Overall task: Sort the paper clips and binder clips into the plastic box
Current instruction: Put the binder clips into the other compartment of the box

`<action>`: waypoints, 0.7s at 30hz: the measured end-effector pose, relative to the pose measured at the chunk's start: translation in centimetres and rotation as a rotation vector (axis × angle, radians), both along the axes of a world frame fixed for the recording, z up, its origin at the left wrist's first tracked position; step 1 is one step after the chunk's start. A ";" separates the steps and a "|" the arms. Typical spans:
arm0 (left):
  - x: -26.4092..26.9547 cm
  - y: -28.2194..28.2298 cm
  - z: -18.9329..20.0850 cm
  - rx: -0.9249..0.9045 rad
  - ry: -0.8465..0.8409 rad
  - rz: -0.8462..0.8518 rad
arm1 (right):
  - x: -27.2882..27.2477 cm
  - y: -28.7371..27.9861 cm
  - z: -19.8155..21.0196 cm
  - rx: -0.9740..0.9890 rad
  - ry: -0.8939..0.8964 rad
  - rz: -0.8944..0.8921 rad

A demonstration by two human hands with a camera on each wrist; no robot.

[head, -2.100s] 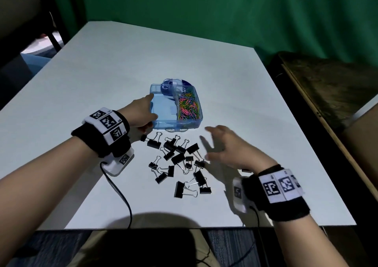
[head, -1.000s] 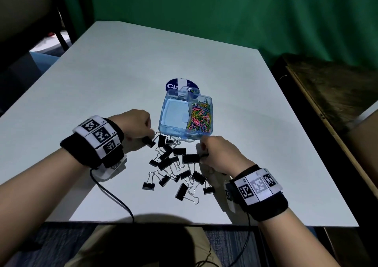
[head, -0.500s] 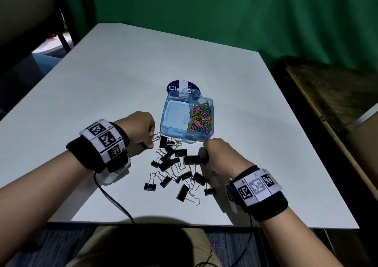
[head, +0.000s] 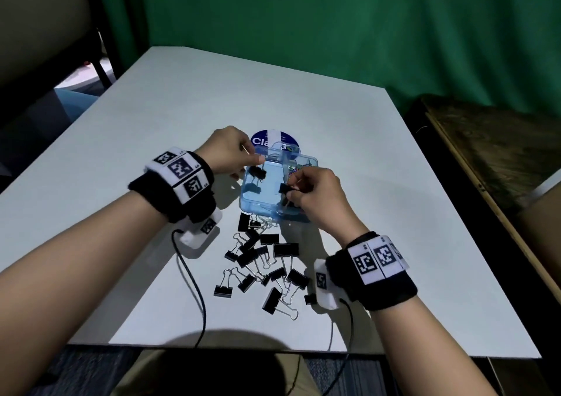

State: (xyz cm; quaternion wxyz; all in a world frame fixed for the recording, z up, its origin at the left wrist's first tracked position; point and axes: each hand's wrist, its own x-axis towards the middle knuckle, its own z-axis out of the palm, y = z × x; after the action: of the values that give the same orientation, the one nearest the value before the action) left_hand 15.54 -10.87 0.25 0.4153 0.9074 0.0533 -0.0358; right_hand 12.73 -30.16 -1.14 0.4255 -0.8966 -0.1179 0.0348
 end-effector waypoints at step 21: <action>-2.3 0.3 -3.3 0.207 0.210 0.014 | -3.7 -6.1 -1.5 -0.789 0.356 0.024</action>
State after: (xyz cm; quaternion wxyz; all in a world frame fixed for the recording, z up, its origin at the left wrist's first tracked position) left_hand 13.27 -10.56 -3.01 0.3117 0.9363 0.1061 -0.1219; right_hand 9.02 -36.22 -2.68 0.0633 -0.9692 -0.0307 0.2362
